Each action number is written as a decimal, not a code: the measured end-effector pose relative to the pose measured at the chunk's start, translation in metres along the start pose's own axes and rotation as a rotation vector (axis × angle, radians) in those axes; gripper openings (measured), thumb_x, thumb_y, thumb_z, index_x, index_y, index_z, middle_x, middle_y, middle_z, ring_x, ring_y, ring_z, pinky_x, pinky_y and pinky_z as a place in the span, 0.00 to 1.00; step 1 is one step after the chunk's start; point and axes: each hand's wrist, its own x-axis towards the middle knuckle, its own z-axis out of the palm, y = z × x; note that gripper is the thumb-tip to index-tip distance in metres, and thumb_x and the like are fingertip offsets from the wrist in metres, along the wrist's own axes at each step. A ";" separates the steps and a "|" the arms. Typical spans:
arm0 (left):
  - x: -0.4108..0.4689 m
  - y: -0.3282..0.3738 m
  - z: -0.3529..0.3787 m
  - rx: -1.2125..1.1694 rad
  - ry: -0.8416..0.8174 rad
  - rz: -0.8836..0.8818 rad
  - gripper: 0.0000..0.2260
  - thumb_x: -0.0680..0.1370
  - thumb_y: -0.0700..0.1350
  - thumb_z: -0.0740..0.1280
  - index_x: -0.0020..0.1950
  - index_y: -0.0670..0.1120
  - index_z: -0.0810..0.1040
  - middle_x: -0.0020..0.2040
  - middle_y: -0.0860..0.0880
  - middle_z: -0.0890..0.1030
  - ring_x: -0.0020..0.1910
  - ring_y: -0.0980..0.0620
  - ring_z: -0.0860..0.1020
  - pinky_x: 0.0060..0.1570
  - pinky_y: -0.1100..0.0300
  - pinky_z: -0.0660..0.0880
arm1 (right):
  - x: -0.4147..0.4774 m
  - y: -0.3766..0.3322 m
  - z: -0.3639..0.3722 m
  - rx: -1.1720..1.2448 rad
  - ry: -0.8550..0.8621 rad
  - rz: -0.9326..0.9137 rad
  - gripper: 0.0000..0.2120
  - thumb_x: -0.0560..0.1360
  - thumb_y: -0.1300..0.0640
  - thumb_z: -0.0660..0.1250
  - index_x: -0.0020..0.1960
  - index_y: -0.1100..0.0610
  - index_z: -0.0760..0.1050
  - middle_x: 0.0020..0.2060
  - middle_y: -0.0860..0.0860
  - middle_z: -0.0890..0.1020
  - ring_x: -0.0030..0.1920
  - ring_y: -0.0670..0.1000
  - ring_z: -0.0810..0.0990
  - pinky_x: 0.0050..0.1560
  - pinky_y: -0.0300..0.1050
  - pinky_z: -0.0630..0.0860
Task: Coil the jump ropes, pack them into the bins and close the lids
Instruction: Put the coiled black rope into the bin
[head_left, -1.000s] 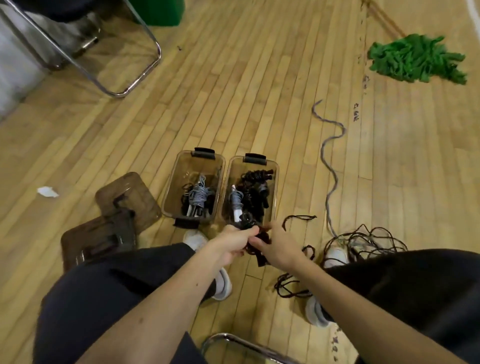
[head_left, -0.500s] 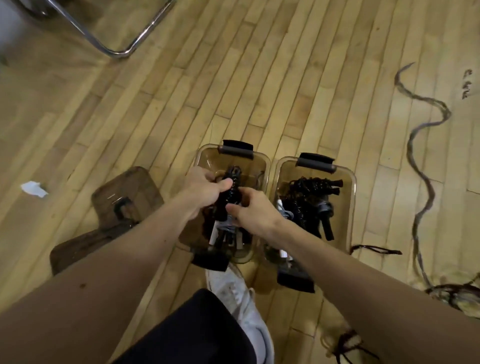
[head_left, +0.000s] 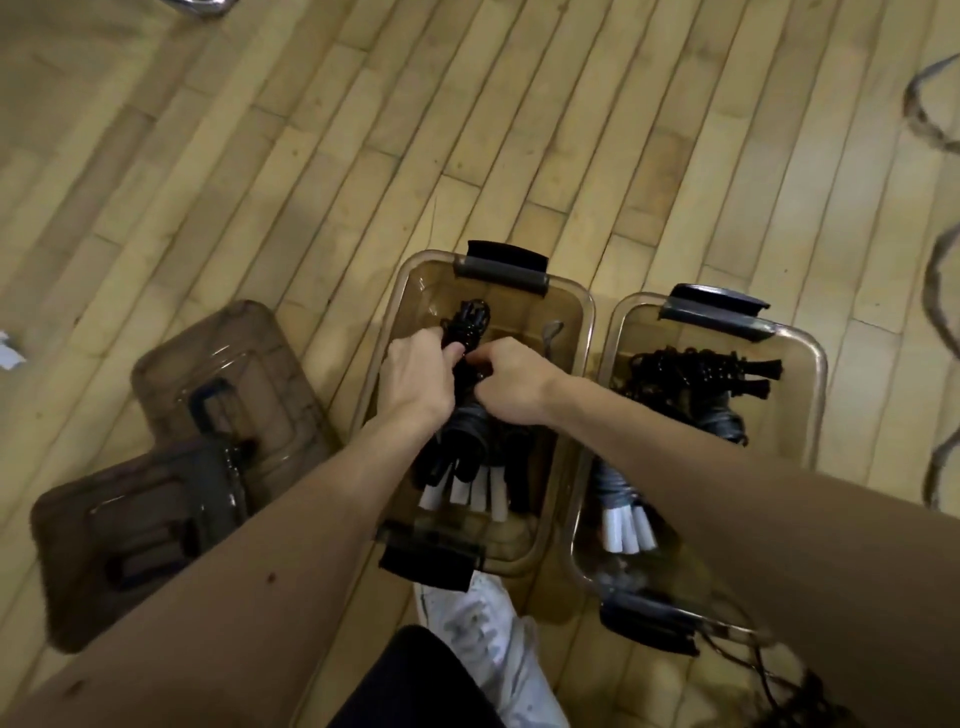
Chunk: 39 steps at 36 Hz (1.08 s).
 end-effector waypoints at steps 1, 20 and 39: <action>-0.002 0.002 -0.002 0.044 0.003 0.020 0.11 0.84 0.46 0.62 0.59 0.42 0.80 0.53 0.39 0.81 0.52 0.38 0.79 0.44 0.52 0.71 | -0.001 0.001 0.000 -0.007 0.002 -0.015 0.23 0.79 0.66 0.62 0.73 0.57 0.71 0.60 0.55 0.80 0.57 0.53 0.79 0.49 0.41 0.75; -0.189 0.145 0.028 0.163 -0.316 0.614 0.09 0.82 0.44 0.62 0.55 0.46 0.82 0.52 0.48 0.79 0.51 0.47 0.79 0.51 0.49 0.77 | -0.232 0.149 -0.080 0.204 0.523 0.101 0.10 0.80 0.63 0.61 0.53 0.58 0.81 0.50 0.55 0.84 0.52 0.55 0.82 0.57 0.53 0.81; -0.308 0.150 0.244 0.189 -1.109 0.334 0.03 0.75 0.42 0.69 0.45 0.50 0.79 0.48 0.48 0.83 0.50 0.47 0.81 0.49 0.51 0.79 | -0.292 0.383 0.012 -0.234 -0.129 0.356 0.19 0.77 0.61 0.62 0.67 0.54 0.76 0.59 0.57 0.79 0.64 0.56 0.73 0.60 0.47 0.75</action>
